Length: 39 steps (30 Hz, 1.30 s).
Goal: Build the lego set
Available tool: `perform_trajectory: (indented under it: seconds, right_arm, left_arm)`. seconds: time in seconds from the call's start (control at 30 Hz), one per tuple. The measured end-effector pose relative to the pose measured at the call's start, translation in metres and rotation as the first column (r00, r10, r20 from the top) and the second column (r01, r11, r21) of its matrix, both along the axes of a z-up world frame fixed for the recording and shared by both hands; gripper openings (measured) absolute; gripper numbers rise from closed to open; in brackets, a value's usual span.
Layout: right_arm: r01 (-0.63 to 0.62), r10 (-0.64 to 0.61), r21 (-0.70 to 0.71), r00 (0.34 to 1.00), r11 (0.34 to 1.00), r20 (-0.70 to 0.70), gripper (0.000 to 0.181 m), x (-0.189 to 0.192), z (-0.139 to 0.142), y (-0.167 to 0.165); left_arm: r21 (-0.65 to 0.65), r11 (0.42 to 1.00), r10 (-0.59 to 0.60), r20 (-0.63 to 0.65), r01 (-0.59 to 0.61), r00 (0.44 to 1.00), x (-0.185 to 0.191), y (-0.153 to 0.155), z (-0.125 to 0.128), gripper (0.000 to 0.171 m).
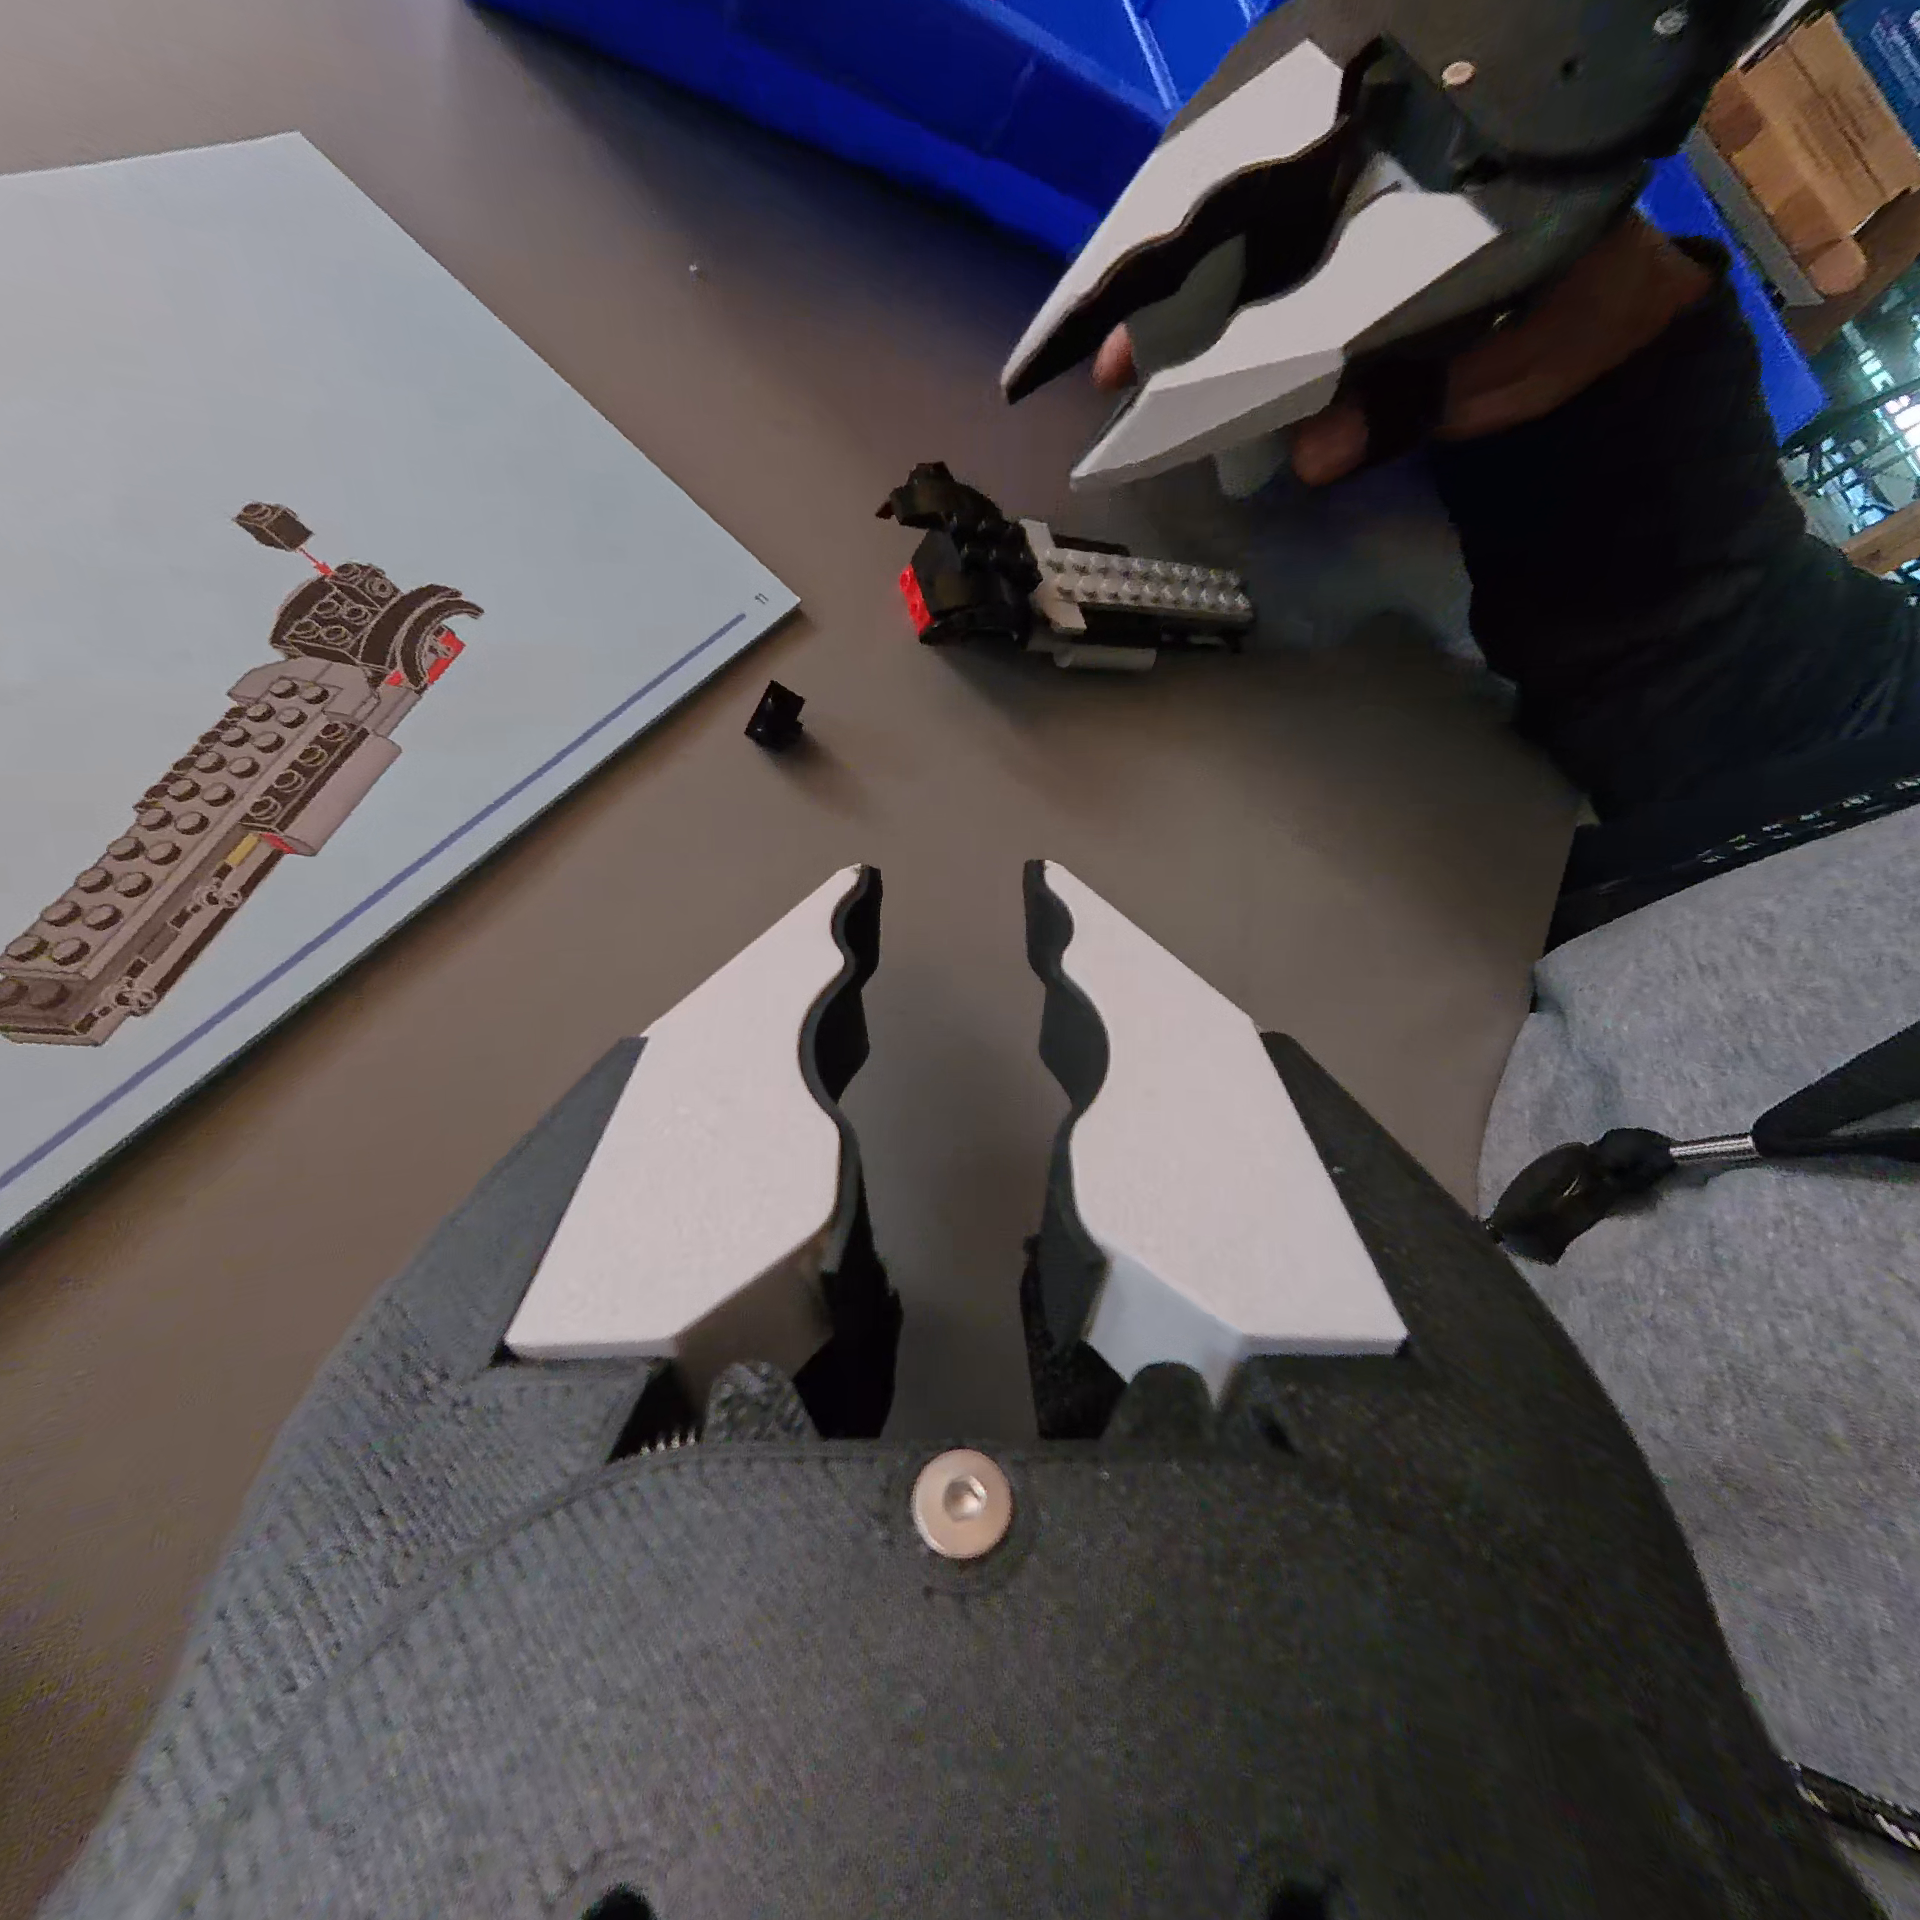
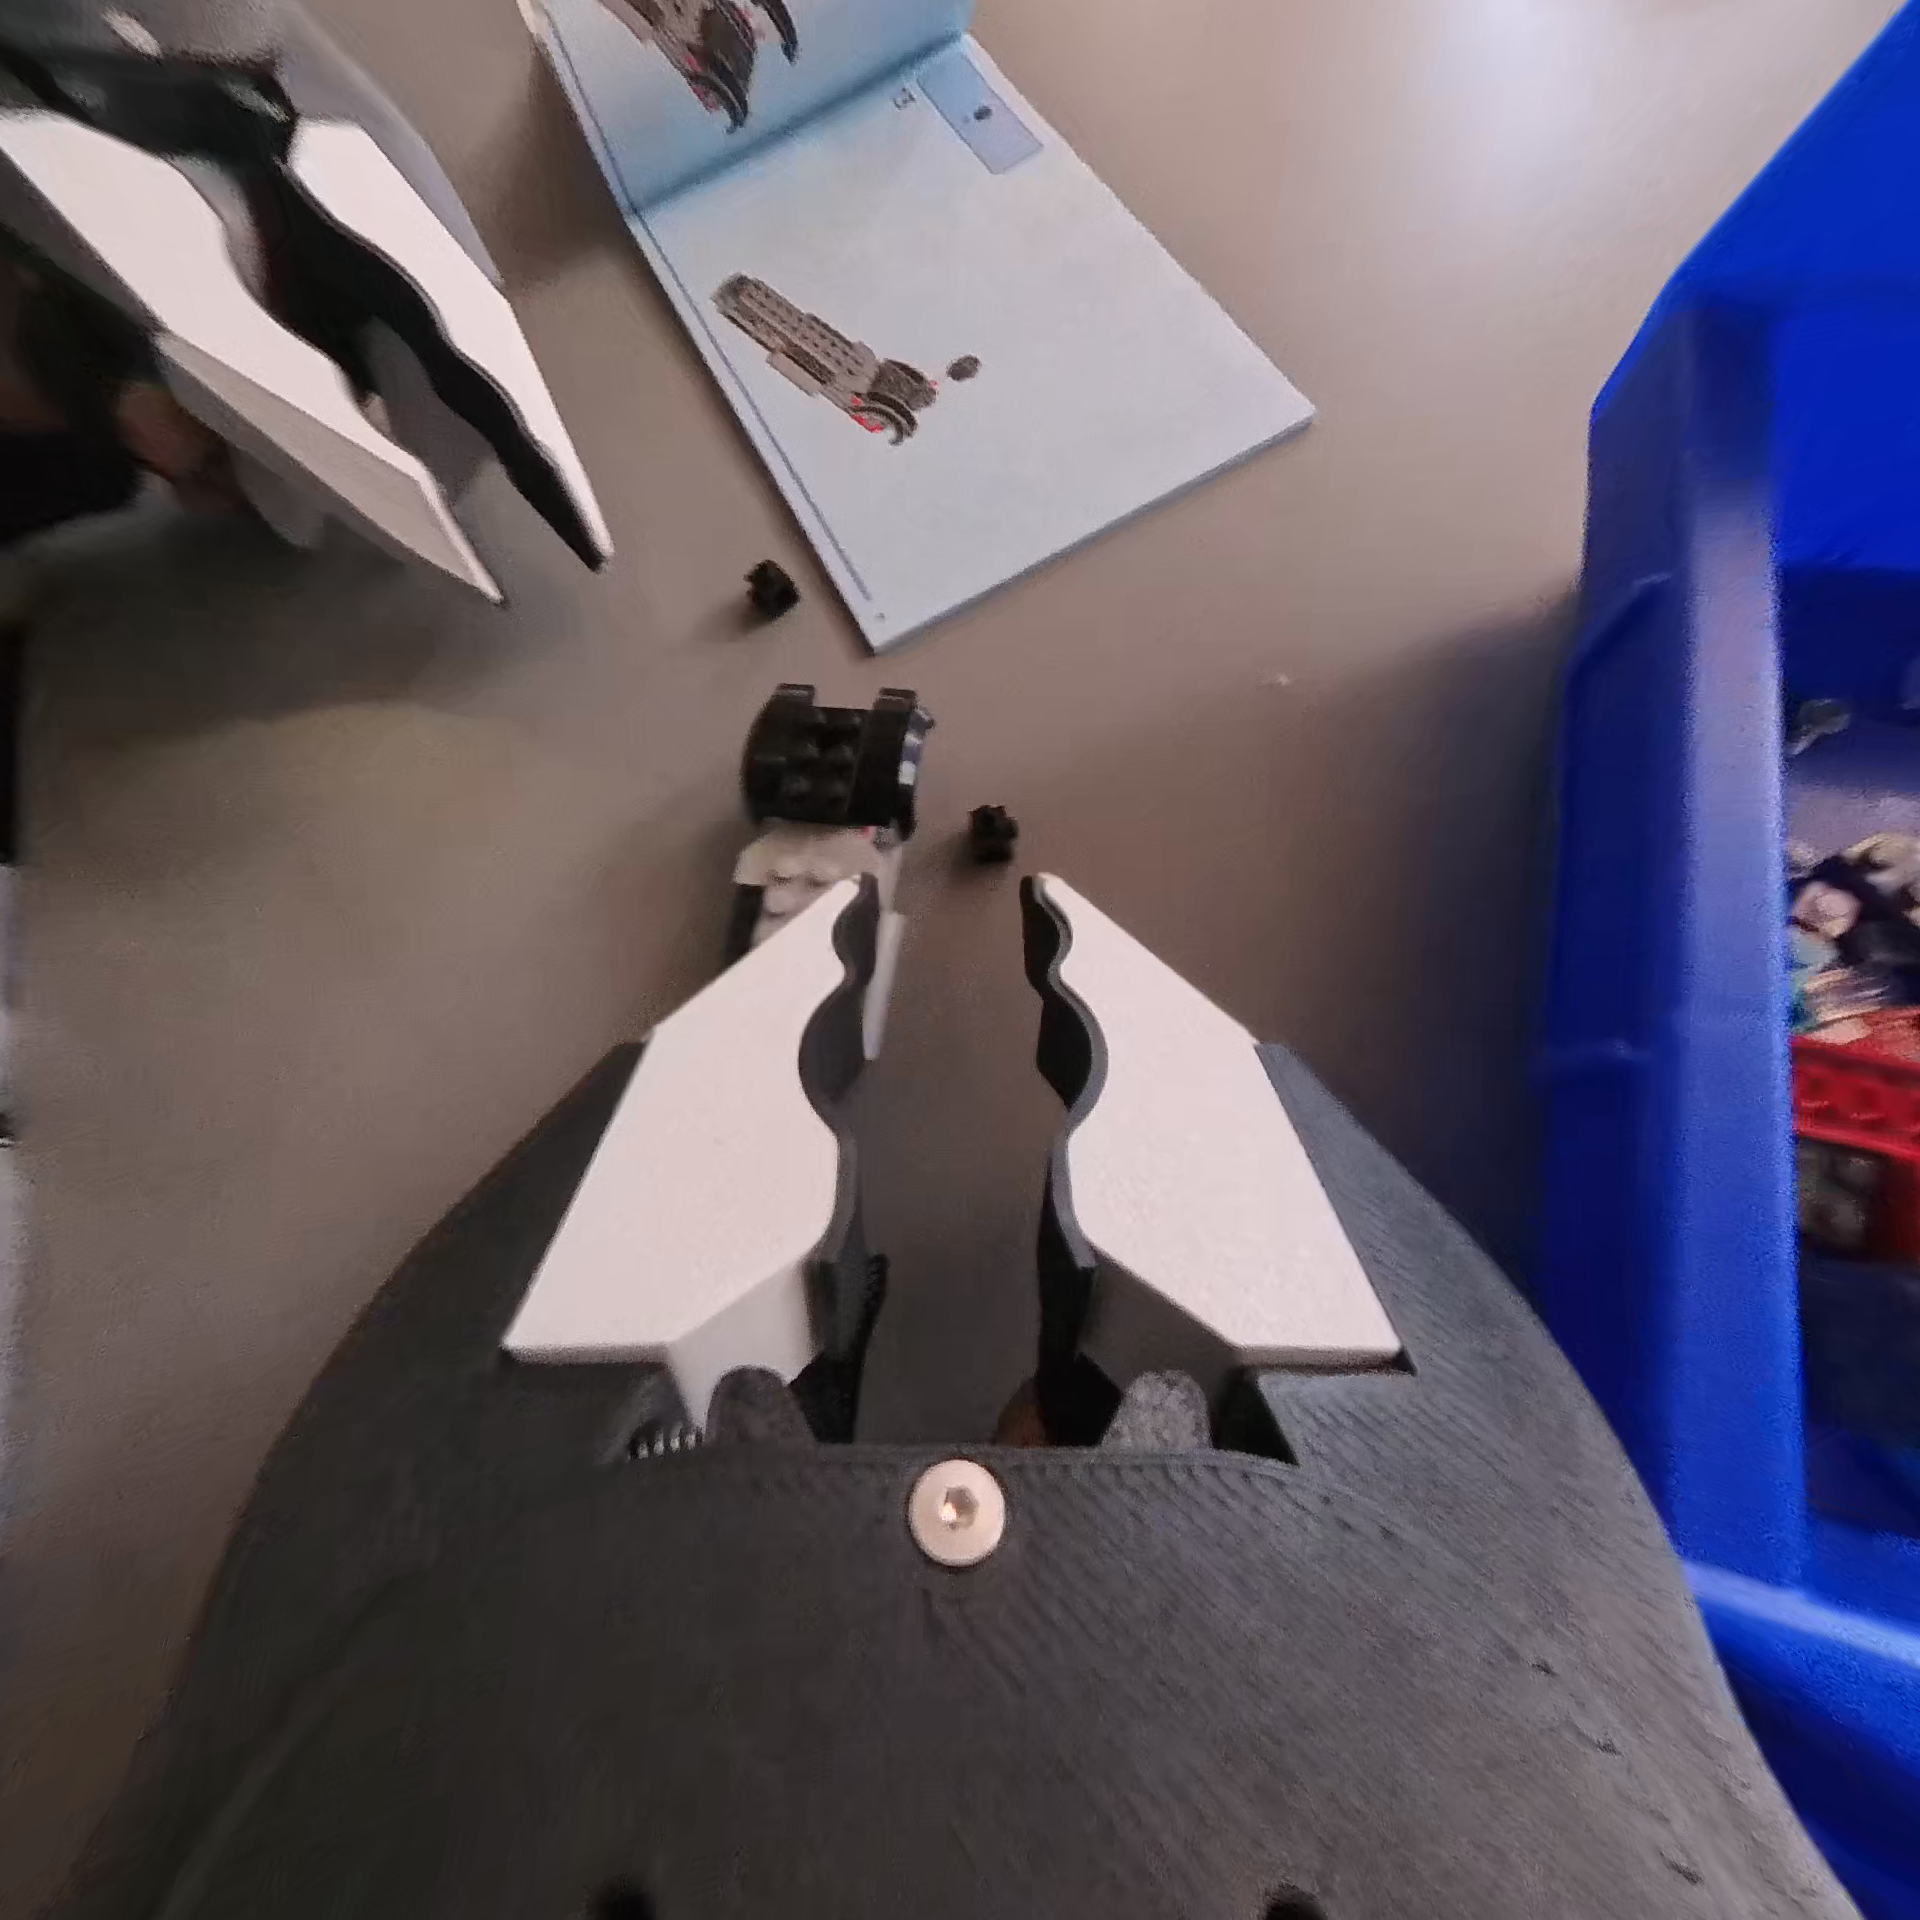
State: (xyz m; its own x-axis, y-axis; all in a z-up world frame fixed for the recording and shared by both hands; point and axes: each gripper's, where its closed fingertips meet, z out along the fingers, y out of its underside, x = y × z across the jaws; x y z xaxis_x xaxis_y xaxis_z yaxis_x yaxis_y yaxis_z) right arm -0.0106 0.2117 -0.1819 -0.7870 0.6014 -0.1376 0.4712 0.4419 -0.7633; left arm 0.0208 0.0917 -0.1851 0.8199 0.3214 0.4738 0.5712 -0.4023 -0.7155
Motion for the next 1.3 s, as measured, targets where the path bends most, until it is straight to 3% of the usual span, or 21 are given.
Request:
perform_trajectory:
  seconds: [0.17,0.4,0.67,0.7,0.97,1.1,1.3]
  right_arm:
    - [0.013,-0.007,-0.062,0.996,0.998,0.084,0.039,0.030,0.004,-0.002]
    - [0.044,-0.049,0.074,0.996,0.996,0.072,0.042,0.048,-0.016,-0.001]
    - [0.097,-0.105,0.159,0.994,0.983,0.039,0.033,0.045,-0.021,-0.004]
    - [0.111,-0.118,0.153,0.992,0.982,0.036,0.019,0.044,-0.021,-0.004]
    - [0.198,-0.202,0.095,0.979,0.976,0.031,0.018,0.040,-0.018,-0.010]
    - [0.251,-0.252,0.039,0.967,0.967,0.044,0.018,0.039,-0.014,-0.012]
    - [0.321,-0.316,-0.063,0.945,0.945,0.088,0.018,0.040,-0.009,-0.020]
  left_arm:
    - [0.056,0.998,0.029,0.037,-0.031,0.999,0.006,0.004,0.006,0.027]
    - [0.130,0.989,0.066,0.096,-0.078,0.993,0.008,0.010,0.014,0.027]
    - [0.218,0.968,0.092,0.167,-0.128,0.982,0.015,0.012,0.023,0.027]
    - [0.226,0.965,0.095,0.172,-0.133,0.980,0.016,0.012,0.024,0.027]
    - [0.263,0.946,0.122,0.251,-0.189,0.960,0.018,0.015,0.026,0.027]
    - [0.272,0.928,0.153,0.346,-0.255,0.926,0.015,0.018,0.024,0.027]
    - [0.284,0.895,0.148,0.539,-0.344,0.829,0.015,0.032,0.019,0.027]
